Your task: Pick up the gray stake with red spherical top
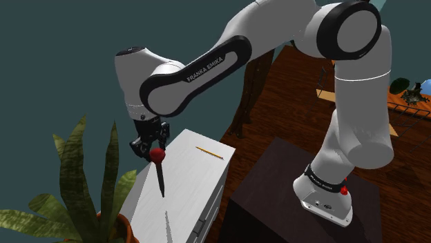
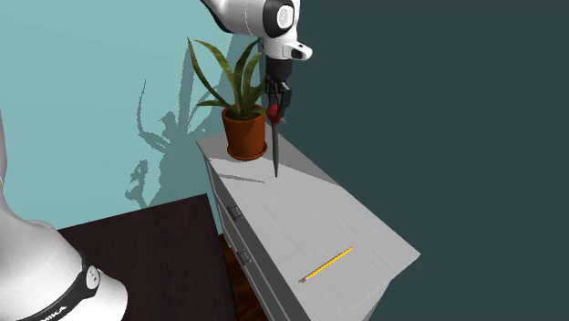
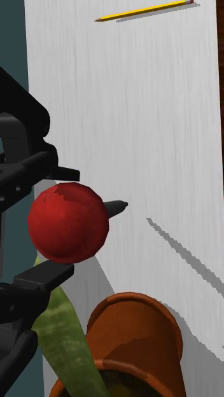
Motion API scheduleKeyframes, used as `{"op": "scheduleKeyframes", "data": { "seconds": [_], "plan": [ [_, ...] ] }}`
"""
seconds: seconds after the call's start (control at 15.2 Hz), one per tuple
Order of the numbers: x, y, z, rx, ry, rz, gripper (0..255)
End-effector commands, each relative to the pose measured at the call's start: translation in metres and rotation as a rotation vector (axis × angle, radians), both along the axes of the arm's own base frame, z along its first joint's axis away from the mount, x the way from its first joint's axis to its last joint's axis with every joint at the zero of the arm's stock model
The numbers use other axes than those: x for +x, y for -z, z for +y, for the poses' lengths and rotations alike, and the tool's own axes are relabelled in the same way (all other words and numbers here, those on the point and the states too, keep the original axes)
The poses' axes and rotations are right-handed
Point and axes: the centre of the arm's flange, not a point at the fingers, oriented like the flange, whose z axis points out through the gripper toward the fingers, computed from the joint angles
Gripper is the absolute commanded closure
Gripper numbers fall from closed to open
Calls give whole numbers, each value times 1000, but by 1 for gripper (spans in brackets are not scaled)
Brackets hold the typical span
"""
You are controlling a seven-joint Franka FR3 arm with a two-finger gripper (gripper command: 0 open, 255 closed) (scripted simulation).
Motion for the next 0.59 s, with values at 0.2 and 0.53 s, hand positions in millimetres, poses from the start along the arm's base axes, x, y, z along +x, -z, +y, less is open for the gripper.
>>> {"op": "scheduleKeyframes", "data": {
  "seconds": [0.2,0.53],
  "plan": [
    [0,-27,0,0,0,0,255],
    [0,-43,0,0,0,0,255]
  ]
}}
